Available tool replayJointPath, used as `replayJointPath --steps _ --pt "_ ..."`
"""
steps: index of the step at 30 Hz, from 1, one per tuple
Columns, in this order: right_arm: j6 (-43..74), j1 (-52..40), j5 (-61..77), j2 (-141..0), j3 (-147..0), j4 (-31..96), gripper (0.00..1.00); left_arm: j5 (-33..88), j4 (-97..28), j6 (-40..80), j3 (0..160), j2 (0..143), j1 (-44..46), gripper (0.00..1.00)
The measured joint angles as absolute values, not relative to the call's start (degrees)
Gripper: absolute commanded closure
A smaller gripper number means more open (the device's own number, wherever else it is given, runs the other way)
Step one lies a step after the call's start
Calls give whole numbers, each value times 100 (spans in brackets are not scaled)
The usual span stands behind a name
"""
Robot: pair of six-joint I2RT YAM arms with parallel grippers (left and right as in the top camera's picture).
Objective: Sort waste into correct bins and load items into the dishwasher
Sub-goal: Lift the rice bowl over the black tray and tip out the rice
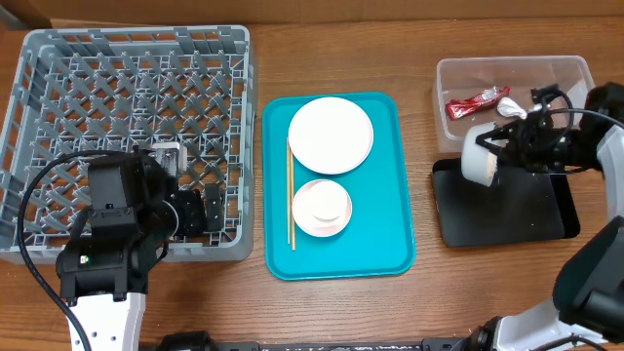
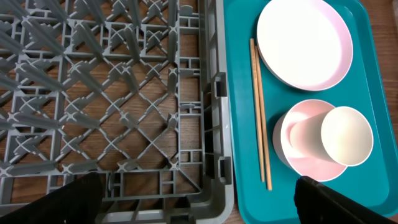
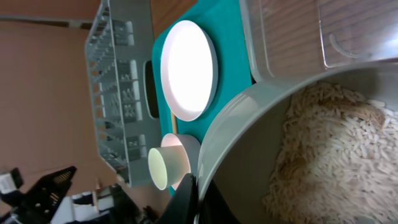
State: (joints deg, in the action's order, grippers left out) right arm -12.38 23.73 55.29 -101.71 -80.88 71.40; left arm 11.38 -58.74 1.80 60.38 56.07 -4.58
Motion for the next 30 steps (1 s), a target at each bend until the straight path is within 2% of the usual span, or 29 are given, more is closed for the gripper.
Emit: replayJointPath --steps 15,24,30 --pt "-1796 3380 6591 -10363 -7435 7308 96 1138 -5874 180 6038 5607 -458 0" --pt "-2027 3446 8160 -10363 -7157 7262 96 1138 -5874 180 6038 5607 -458 0" --pt "-2018 3573 8567 -10363 -7155 7140 96 1138 -5874 180 6038 5607 -458 0"
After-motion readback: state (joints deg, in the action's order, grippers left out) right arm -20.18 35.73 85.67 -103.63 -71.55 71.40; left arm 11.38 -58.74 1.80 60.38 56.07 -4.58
